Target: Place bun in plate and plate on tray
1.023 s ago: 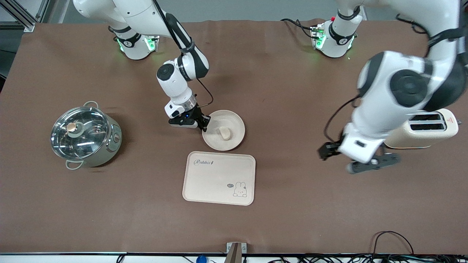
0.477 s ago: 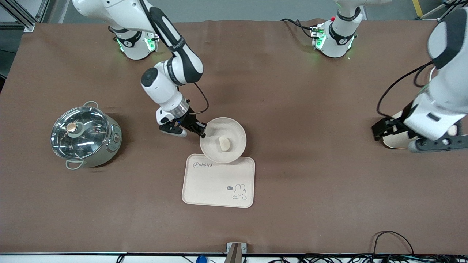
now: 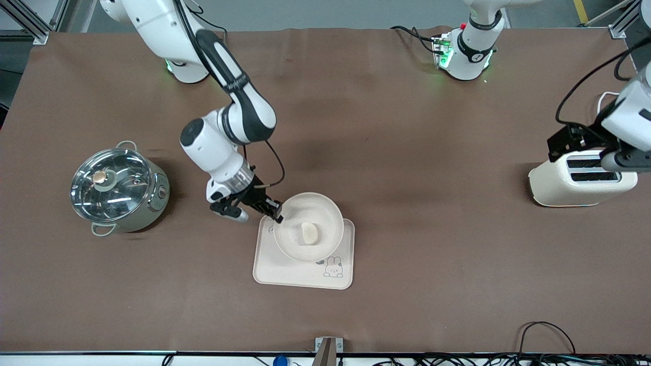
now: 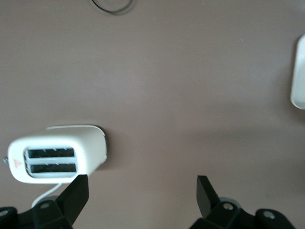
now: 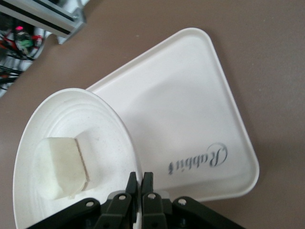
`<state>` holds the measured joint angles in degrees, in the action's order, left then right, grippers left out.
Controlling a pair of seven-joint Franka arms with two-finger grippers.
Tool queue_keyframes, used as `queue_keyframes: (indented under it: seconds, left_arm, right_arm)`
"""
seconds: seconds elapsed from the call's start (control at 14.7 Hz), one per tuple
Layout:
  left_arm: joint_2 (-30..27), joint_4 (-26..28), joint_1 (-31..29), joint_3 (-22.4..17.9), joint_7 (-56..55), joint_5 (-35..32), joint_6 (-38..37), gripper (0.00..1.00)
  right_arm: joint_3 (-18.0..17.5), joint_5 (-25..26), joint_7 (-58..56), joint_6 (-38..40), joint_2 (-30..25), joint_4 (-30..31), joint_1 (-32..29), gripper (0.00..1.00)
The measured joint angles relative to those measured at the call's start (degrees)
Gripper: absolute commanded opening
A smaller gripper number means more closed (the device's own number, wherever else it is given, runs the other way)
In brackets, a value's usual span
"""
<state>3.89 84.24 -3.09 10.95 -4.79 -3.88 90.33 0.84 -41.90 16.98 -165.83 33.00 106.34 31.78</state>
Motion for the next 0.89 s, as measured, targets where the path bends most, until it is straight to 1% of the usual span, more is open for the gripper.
queue_keyframes:
  seconds: [0.14,0.27,0.55,0.61,0.68,0.75,0.82,0.89]
  left_arm:
    - [-4.19,4.08,-0.05,-0.60,0.00,1.31,-0.15,1.00]
    - [-6.59,6.45,-0.21,-1.13,0.00,1.55,-0.69,1.00]
    - [-6.59,7.64,-0.12,-1.17,0.00,1.81,-0.81,1.00]
    - [-6.44,7.71,-0.10,-1.10,0.00,1.81,-0.80,1.00]
    - [-6.36,7.75,-0.09,-1.05,0.00,1.81,-0.79,1.00]
    - [-6.35,7.79,-0.08,-1.03,0.00,1.82,-0.79,1.00]
    - [-6.35,7.79,-0.07,-1.03,0.00,1.82,-0.79,1.00]
    - [-6.35,7.80,-0.06,-1.02,0.00,1.82,-0.79,1.00]
  right_arm:
    - [0.01,0.00,-0.98,-0.58,4.49,-2.52,-0.84,0.00]
    - [0.07,0.00,-1.23,-0.85,6.82,-3.98,-1.35,0.00]
    - [0.09,0.00,-1.61,-0.84,9.48,-7.12,-2.24,0.00]
    - [0.08,0.00,-1.61,-0.84,10.16,-7.86,-2.27,0.07]
    - [0.05,0.00,-1.61,-0.84,10.72,-8.46,-2.26,0.42]
    - [0.05,-0.02,-1.57,-0.85,11.14,-8.87,-2.26,0.97]
    - [0.07,-0.08,-1.50,-0.89,11.35,-9.15,-2.32,1.00]
    - [0.11,-0.15,-1.49,-1.01,11.38,-9.29,-2.54,1.00]
